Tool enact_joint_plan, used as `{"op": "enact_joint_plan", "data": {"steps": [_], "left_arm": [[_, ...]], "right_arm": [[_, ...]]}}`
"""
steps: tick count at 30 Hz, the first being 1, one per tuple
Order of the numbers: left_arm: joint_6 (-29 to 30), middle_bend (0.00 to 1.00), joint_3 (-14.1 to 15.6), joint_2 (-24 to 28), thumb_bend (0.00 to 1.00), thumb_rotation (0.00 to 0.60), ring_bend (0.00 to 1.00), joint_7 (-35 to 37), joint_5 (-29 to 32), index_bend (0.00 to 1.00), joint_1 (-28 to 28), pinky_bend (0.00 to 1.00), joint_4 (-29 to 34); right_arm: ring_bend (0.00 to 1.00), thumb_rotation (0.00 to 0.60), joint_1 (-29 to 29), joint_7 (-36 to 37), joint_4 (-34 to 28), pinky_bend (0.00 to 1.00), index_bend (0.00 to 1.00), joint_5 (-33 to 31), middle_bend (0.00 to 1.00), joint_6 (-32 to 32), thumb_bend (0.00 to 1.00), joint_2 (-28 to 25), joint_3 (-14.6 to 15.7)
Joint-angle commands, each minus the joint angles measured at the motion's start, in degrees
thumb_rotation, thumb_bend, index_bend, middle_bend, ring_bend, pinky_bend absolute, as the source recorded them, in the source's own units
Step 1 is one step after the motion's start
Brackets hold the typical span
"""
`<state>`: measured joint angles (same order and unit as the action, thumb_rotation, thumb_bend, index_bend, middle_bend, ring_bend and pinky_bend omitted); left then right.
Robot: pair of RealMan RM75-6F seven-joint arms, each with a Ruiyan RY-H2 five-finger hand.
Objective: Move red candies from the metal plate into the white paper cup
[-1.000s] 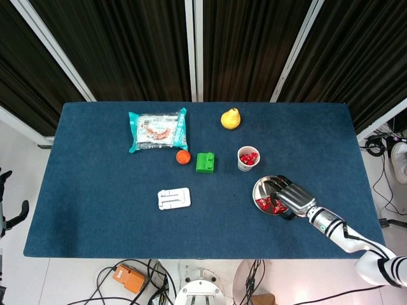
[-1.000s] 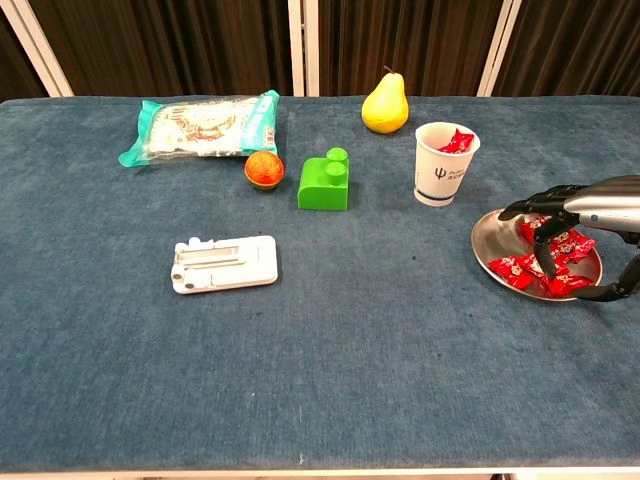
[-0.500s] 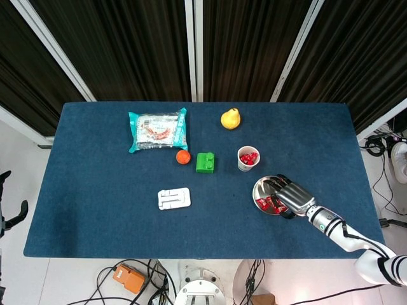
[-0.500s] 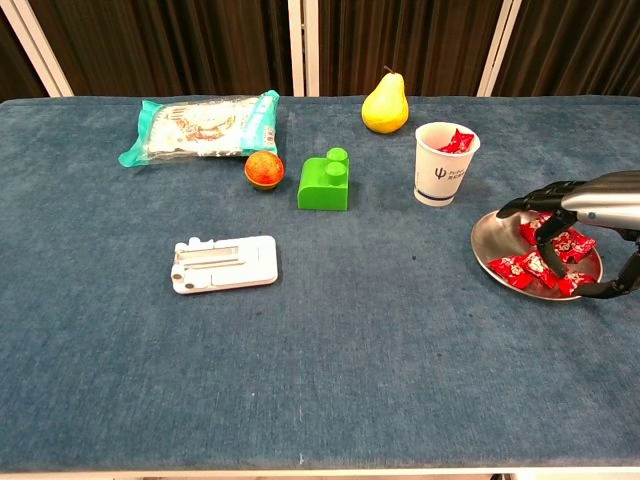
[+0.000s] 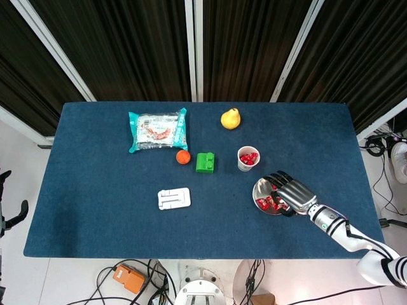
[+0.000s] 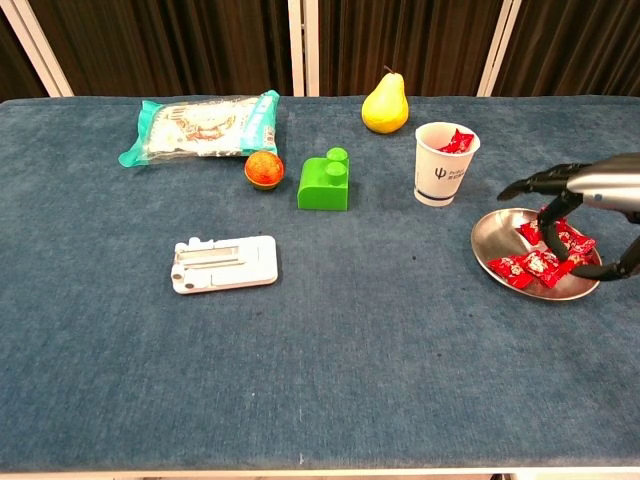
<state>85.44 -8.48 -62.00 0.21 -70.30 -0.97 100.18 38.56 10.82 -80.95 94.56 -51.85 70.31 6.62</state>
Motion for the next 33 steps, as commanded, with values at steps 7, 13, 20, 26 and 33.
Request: {"op": "enact_joint_plan", "data": {"steps": [7, 13, 20, 26, 33], "left_arm": [[0.1, 0.0, 0.1, -0.1, 0.35, 0.6, 0.0, -0.1, -0.3, 0.12, 0.0, 0.0, 0.1], [0.1, 0.0, 0.1, -0.2, 0.35, 0.6, 0.0, -0.4, -0.6, 0.12, -0.1, 0.0, 0.1], [0.2, 0.0, 0.1, -0.2, 0.35, 0.6, 0.0, -0.4, -0.5, 0.12, 0.0, 0.0, 0.1], [0.0, 0.0, 0.1, 0.0, 0.35, 0.6, 0.0, -0.2, -0.3, 0.12, -0.1, 0.0, 0.0], [-0.1, 0.0, 0.0, 0.0, 0.35, 0.6, 0.0, -0.1, -0.2, 0.12, -0.1, 0.0, 0.0]], "right_arm": [[0.0, 0.6, -0.2, 3.0, -4.2, 0.0, 0.65, 0.7, 0.09, -7.7, 0.68, -5.6, -4.3], [0.0, 0.6, 4.4, 5.1, -0.8, 0.0, 0.64, -3.1, 0.09, -3.1, 0.67, -4.2, -9.1], [0.0, 0.6, 11.5, 7.7, 8.6, 0.0, 0.64, -5.7, 0.09, 5.1, 0.67, 1.9, -12.7], [0.0, 0.6, 14.9, 10.0, 15.1, 0.0, 0.64, -6.6, 0.09, 9.8, 0.68, 6.8, -12.9], [0.0, 0.6, 16.7, 12.1, 19.1, 0.0, 0.64, -5.0, 0.09, 10.1, 0.67, 10.5, -11.7]]}}
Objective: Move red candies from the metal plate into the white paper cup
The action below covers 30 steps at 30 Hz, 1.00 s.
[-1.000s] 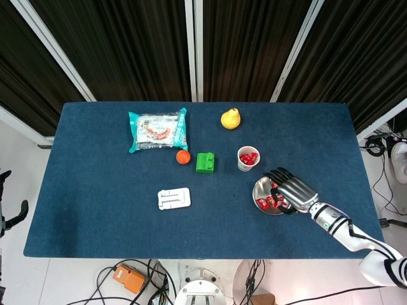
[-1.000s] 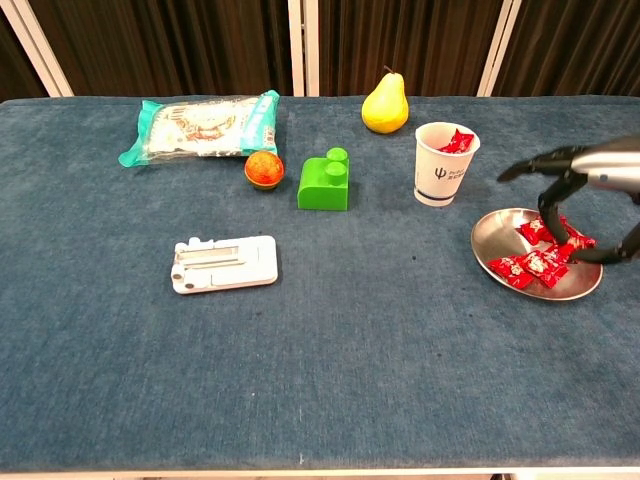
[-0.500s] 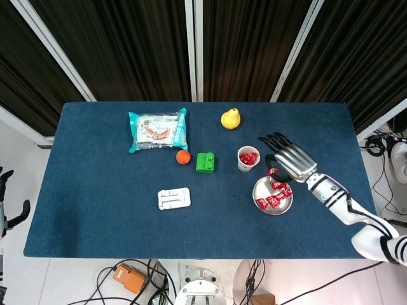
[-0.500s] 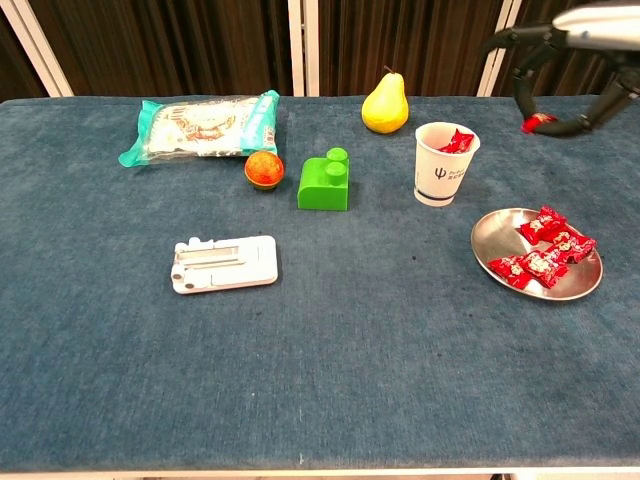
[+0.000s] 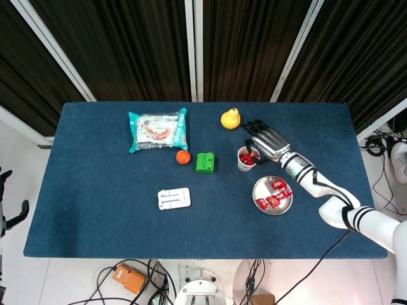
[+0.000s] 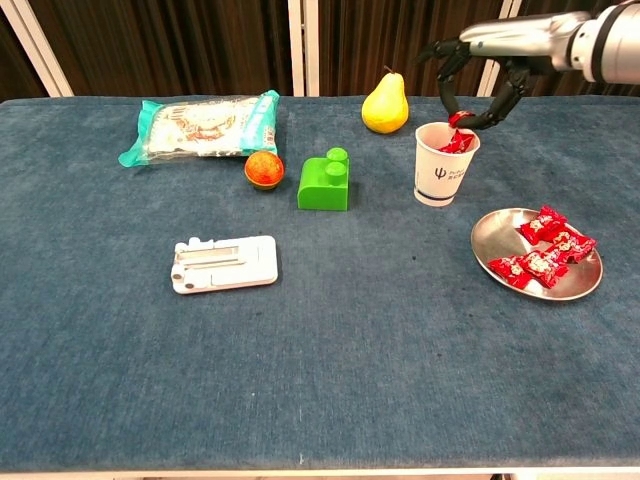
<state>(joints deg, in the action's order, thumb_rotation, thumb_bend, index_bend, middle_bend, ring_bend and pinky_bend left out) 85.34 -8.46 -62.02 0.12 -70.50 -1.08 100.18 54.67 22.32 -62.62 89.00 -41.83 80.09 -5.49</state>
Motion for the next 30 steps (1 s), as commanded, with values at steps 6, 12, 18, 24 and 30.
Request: {"op": "enact_joint_plan", "data": {"steps": [6, 12, 18, 24, 30], "left_arm": [[-0.1, 0.0, 0.0, 0.0, 0.35, 0.6, 0.0, -0.1, 0.1, 0.12, -0.1, 0.0, 0.0], [-0.1, 0.0, 0.0, 0.1, 0.35, 0.6, 0.0, 0.1, 0.1, 0.12, 0.0, 0.0, 0.1], [0.0, 0.0, 0.0, 0.0, 0.35, 0.6, 0.0, 0.0, 0.1, 0.12, 0.0, 0.0, 0.1], [-0.2, 0.0, 0.0, 0.0, 0.35, 0.6, 0.0, -0.1, 0.3, 0.12, -0.1, 0.0, 0.1], [-0.3, 0.0, 0.0, 0.1, 0.35, 0.6, 0.0, 0.0, 0.4, 0.12, -0.1, 0.0, 0.1]], "right_arm": [[0.0, 0.6, 1.5, 1.3, 1.5, 0.0, 0.65, 1.5, 0.09, 0.0, 0.67, 1.5, 1.3], [0.0, 0.6, 1.5, 0.8, 1.9, 0.0, 0.65, 0.6, 0.09, 0.9, 0.67, 1.2, 1.9], [0.0, 0.6, 1.8, -0.1, 2.1, 0.0, 0.6, 0.2, 0.09, 1.4, 0.67, 1.4, 2.3], [0.0, 0.6, 2.0, -0.4, 2.3, 0.0, 0.46, -0.5, 0.09, 1.5, 0.67, 1.7, 2.1], [0.0, 0.6, 2.0, -0.4, 1.9, 0.0, 0.42, -0.6, 0.09, 0.9, 0.61, 1.6, 2.2]]}}
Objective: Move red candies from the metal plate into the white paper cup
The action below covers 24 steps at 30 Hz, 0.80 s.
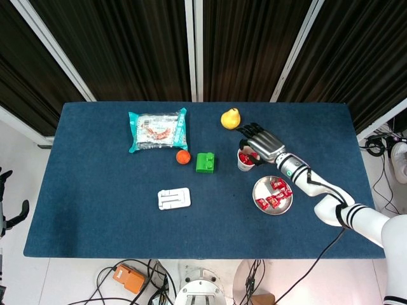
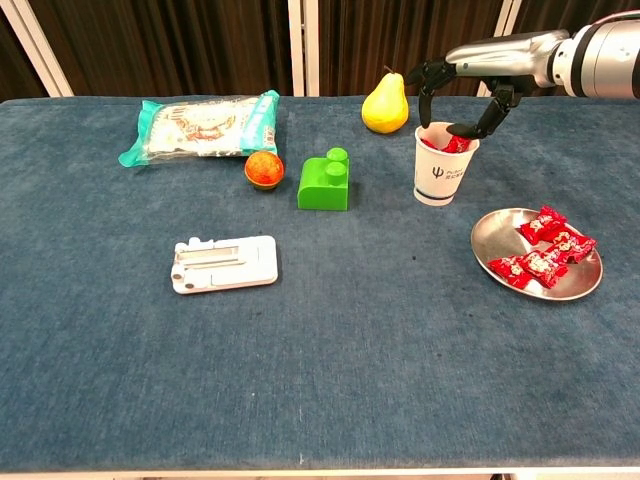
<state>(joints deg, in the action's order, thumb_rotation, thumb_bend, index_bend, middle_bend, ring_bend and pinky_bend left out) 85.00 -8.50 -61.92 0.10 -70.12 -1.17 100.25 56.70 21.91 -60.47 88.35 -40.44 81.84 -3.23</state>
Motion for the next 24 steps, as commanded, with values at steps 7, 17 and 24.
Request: {"op": "enact_joint_plan", "data": {"steps": [7, 17, 24], "left_arm": [[0.1, 0.0, 0.0, 0.1, 0.35, 0.6, 0.0, 0.1, 0.0, 0.12, 0.1, 0.0, 0.0], [0.4, 0.0, 0.1, -0.1, 0.35, 0.6, 0.0, -0.1, -0.4, 0.12, 0.1, 0.0, 0.2], [0.5, 0.0, 0.0, -0.1, 0.35, 0.6, 0.0, 0.1, -0.2, 0.12, 0.2, 0.0, 0.2]], "right_arm": [[0.0, 0.6, -3.3, 0.0, -5.6, 0.0, 0.39, -0.4, 0.09, -9.4, 0.55, -4.7, -2.3], [0.0, 0.6, -12.0, -8.8, -22.0, 0.0, 0.32, 1.2, 0.09, -17.1, 0.36, -15.3, 2.1], [0.0, 0.6, -17.2, -12.8, -26.0, 0.0, 0.29, 2.3, 0.09, -18.9, 0.34, -16.4, 6.3]]}}
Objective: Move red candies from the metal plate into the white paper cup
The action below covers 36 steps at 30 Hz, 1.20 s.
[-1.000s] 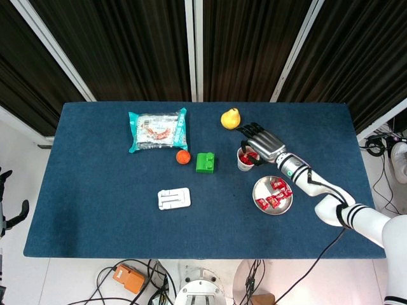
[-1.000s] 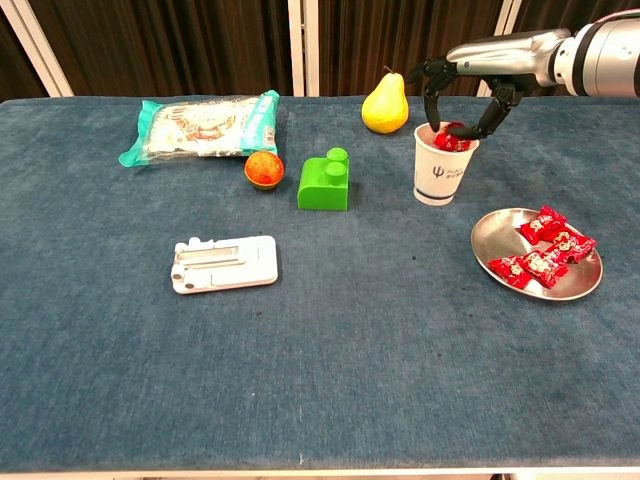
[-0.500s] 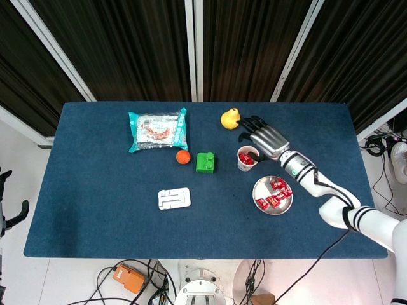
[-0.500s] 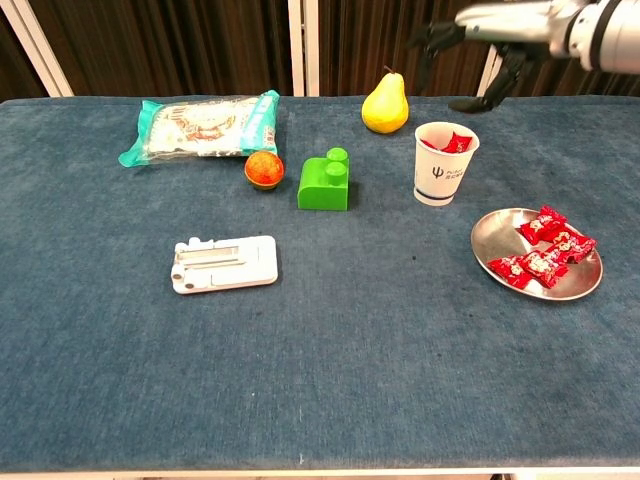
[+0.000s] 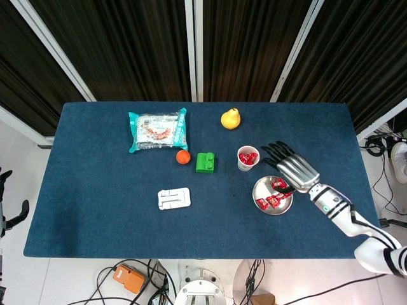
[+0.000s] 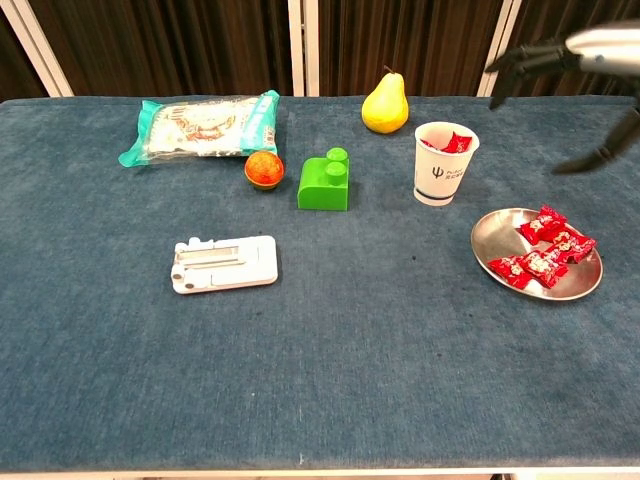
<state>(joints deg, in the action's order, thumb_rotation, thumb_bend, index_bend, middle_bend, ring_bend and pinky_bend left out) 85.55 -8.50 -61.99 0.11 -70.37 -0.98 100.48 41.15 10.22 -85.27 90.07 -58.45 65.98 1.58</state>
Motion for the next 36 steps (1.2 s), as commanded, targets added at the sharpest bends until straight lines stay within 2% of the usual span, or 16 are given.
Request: {"op": "enact_joint_plan", "data": {"steps": [1, 6, 11, 18, 25, 36], "left_arm": [[0.0, 0.0, -0.1, 0.0, 0.35, 0.6, 0.0, 0.1, 0.1, 0.12, 0.0, 0.0, 0.0], [-0.2, 0.0, 0.0, 0.0, 0.35, 0.6, 0.0, 0.0, 0.1, 0.12, -0.1, 0.0, -0.1], [-0.1, 0.0, 0.0, -0.1, 0.35, 0.6, 0.0, 0.0, 0.1, 0.12, 0.0, 0.0, 0.0], [-0.1, 0.0, -0.1, -0.1, 0.35, 0.6, 0.0, -0.1, 0.4, 0.12, 0.0, 0.0, -0.1], [0.0, 0.0, -0.3, 0.0, 0.35, 0.6, 0.0, -0.1, 0.8, 0.12, 0.1, 0.0, 0.1], [-0.1, 0.0, -0.3, -0.1, 0.35, 0.6, 0.0, -0.3, 0.7, 0.12, 0.0, 0.0, 0.0]], "right_arm": [[0.0, 0.6, -2.2, -1.5, -1.5, 0.0, 0.3, 0.8, 0.09, -1.0, 0.34, -0.6, 1.9], [0.0, 0.6, -3.6, -3.2, -1.4, 0.0, 0.3, 0.4, 0.09, 1.4, 0.33, 0.6, 3.7], [0.0, 0.6, -2.7, -2.2, 1.2, 0.0, 0.3, 0.2, 0.09, 5.1, 0.31, 3.8, 3.8], [0.0, 0.6, -0.8, 0.9, 5.3, 0.0, 0.4, 1.6, 0.09, 7.3, 0.32, 7.2, 2.9], [0.0, 0.6, -0.1, 3.4, 7.4, 0.0, 0.46, 2.8, 0.09, 8.6, 0.32, 8.6, 3.5], [0.0, 0.6, 0.5, 5.1, 9.9, 0.0, 0.47, 3.1, 0.09, 10.2, 0.4, 10.2, 4.1]]}}
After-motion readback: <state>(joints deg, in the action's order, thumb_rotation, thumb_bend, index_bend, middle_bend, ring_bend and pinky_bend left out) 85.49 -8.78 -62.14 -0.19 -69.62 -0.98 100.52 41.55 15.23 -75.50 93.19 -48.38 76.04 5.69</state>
